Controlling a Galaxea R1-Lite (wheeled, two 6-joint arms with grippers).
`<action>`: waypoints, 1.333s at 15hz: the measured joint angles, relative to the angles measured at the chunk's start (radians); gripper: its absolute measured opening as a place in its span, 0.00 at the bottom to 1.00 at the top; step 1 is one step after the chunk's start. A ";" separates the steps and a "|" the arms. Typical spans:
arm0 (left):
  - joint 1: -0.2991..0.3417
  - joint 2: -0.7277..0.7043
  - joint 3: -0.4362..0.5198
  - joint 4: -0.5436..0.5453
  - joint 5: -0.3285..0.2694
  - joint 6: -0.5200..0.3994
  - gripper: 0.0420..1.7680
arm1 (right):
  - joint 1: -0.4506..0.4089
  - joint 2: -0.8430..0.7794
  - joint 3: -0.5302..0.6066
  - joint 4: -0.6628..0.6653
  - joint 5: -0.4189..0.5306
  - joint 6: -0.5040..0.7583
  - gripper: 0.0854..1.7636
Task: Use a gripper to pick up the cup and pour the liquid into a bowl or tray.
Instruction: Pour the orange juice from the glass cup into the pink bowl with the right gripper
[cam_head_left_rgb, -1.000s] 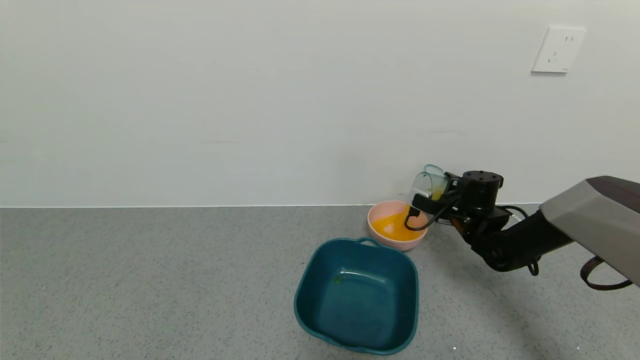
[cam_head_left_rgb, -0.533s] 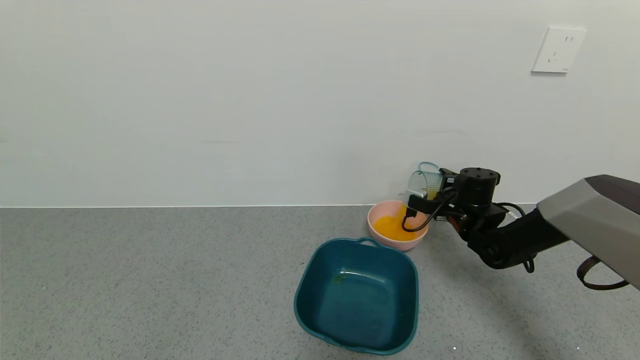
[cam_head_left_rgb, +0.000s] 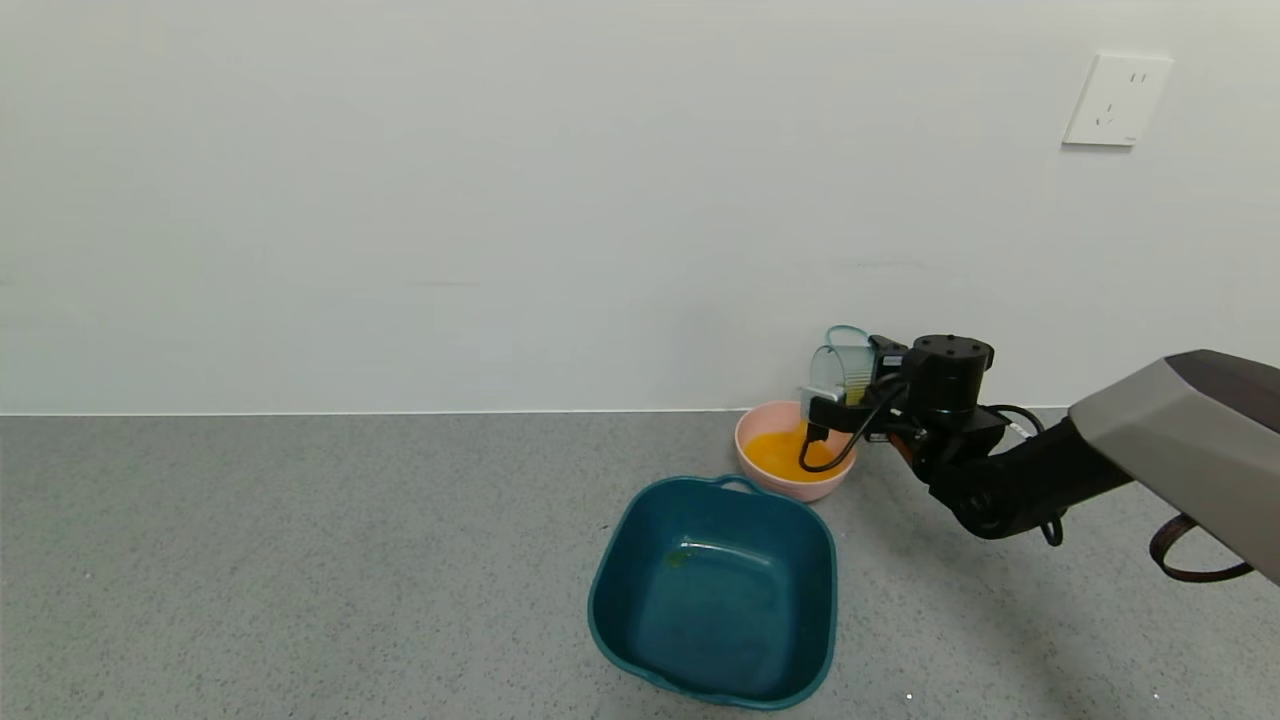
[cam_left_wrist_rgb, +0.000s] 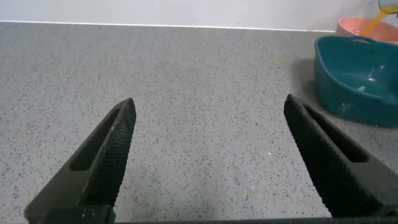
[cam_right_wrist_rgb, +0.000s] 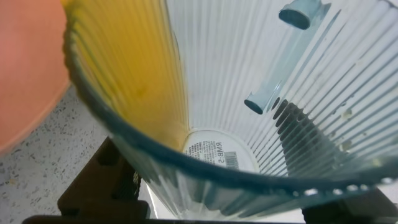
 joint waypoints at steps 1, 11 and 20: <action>0.000 0.000 0.000 0.000 0.000 0.000 0.97 | 0.001 0.000 0.000 0.000 0.000 -0.016 0.76; 0.000 0.000 0.000 0.000 0.000 0.000 0.97 | 0.016 0.000 -0.003 -0.003 -0.016 -0.128 0.76; 0.000 0.000 0.000 0.000 0.000 0.000 0.97 | 0.026 -0.002 -0.007 -0.004 -0.029 -0.196 0.76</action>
